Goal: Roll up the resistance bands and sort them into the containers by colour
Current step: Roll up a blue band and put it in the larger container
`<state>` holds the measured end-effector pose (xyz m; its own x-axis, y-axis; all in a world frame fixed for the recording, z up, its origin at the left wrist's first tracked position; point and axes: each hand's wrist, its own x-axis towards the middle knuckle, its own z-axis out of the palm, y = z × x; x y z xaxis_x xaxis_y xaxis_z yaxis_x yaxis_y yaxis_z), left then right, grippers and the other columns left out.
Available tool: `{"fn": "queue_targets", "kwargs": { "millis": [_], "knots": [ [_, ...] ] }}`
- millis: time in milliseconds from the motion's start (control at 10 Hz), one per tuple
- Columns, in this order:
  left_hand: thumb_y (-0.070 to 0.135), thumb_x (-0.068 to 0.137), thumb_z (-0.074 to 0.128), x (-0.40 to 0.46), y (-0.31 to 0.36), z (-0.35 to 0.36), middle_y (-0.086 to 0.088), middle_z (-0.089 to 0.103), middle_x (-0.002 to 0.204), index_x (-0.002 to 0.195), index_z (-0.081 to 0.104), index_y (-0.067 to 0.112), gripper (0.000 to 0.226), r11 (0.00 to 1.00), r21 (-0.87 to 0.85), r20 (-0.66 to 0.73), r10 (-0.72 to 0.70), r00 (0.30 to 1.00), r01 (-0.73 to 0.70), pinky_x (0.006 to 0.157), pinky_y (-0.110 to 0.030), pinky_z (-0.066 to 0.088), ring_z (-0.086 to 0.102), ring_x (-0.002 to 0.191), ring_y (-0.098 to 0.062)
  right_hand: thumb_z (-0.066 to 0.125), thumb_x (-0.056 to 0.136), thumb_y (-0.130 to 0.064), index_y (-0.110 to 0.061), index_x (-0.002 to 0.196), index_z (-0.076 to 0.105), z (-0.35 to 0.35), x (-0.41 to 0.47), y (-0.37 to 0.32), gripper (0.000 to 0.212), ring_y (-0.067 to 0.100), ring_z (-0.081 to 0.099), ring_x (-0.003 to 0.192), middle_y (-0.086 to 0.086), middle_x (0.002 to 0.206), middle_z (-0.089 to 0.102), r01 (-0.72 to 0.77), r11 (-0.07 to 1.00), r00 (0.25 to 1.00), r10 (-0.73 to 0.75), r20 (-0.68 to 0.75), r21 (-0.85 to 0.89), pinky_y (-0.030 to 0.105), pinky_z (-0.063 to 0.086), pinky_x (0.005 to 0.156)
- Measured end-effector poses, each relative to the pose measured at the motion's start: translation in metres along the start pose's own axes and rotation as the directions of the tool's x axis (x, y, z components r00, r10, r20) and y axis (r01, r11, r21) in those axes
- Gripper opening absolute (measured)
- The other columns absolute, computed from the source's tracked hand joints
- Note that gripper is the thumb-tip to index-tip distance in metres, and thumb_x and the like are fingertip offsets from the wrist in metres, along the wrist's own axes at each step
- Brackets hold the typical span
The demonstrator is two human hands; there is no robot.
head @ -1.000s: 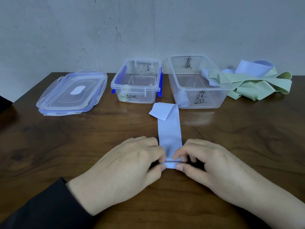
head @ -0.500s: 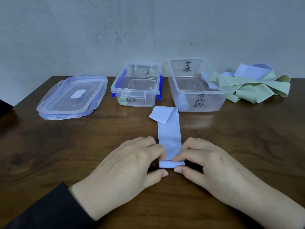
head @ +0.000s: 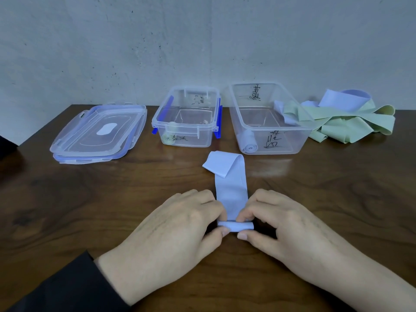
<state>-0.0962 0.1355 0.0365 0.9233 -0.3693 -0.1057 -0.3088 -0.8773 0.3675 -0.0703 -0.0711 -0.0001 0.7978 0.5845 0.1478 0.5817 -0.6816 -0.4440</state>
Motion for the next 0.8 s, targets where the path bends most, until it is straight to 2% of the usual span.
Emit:
{"fn": "queue_targets", "kwargs": {
  "millis": [100,200,300,400,500,700,800],
  "knots": [
    [0.055,0.082,0.049,0.005,-0.021,0.014,0.019,0.050,0.085,0.091,0.054,0.039,0.019,0.980,0.107,-0.179,0.183,0.967,-0.165,0.064,-0.019,0.046,0.048,0.075,-0.004,0.057,0.091,-0.048,-0.037,0.101,0.067,0.002,0.000,0.001,0.018,0.004,0.051,0.094,-0.022,0.096,0.050,0.014,1.000,1.000,-0.014,0.003,-0.011,0.022,0.047,0.078],
    [0.053,0.084,0.043,0.005,-0.027,0.019,0.019,0.049,0.083,0.087,0.054,0.039,0.018,0.983,0.087,-0.145,0.171,0.974,-0.160,0.061,-0.023,0.048,0.050,0.073,-0.004,0.043,0.090,-0.056,-0.037,0.103,0.068,0.001,0.000,0.001,0.033,0.003,0.052,0.094,-0.023,0.094,0.050,0.012,1.000,1.000,-0.012,-0.003,-0.007,0.019,0.045,0.078],
    [0.050,0.087,0.040,0.007,-0.025,0.019,0.017,0.049,0.083,0.087,0.057,0.036,0.022,0.977,0.111,-0.185,0.202,0.962,-0.183,0.063,-0.027,0.048,0.049,0.073,-0.005,0.048,0.086,-0.059,-0.041,0.103,0.063,0.001,-0.001,0.002,0.029,-0.002,0.049,0.093,-0.025,0.092,0.049,-0.003,1.000,1.000,0.003,-0.029,0.000,0.015,0.042,0.076],
    [0.053,0.088,0.037,0.009,-0.029,0.022,0.017,0.049,0.085,0.090,0.059,0.037,0.027,0.973,0.120,-0.190,0.218,0.957,-0.197,0.067,-0.028,0.047,0.050,0.077,-0.006,0.064,0.085,-0.050,-0.041,0.100,0.062,0.001,-0.001,0.003,0.018,0.002,0.050,0.097,-0.024,0.096,0.051,-0.012,1.000,1.000,0.012,-0.002,0.006,0.017,0.043,0.079],
    [0.061,0.081,0.039,0.009,-0.029,0.023,0.019,0.050,0.088,0.094,0.058,0.039,0.032,0.973,0.104,-0.212,0.222,0.952,-0.204,0.070,-0.027,0.048,0.052,0.080,-0.005,0.063,0.088,-0.046,-0.040,0.099,0.065,0.001,-0.001,0.003,0.013,0.005,0.051,0.098,-0.023,0.097,0.051,-0.002,1.000,1.000,0.002,-0.012,-0.003,0.017,0.042,0.081],
    [0.053,0.087,0.042,0.009,-0.030,0.025,0.018,0.049,0.086,0.091,0.058,0.038,0.022,0.966,0.122,-0.210,0.251,0.945,-0.229,0.068,-0.030,0.048,0.050,0.078,-0.007,0.052,0.088,-0.055,-0.040,0.103,0.064,0.001,-0.001,0.003,0.024,0.004,0.051,0.097,-0.025,0.097,0.050,0.024,1.000,1.000,-0.023,-0.009,0.017,0.019,0.043,0.082],
    [0.052,0.092,0.041,0.008,-0.031,0.022,0.019,0.049,0.092,0.096,0.057,0.039,0.021,0.974,0.047,-0.244,0.227,0.943,-0.222,0.077,-0.029,0.046,0.051,0.087,-0.006,0.054,0.086,-0.053,-0.040,0.101,0.063,0.003,0.000,0.004,0.022,0.003,0.050,0.096,-0.025,0.097,0.050,0.023,1.000,1.000,-0.023,-0.001,0.011,0.021,0.044,0.081]
  ]
}}
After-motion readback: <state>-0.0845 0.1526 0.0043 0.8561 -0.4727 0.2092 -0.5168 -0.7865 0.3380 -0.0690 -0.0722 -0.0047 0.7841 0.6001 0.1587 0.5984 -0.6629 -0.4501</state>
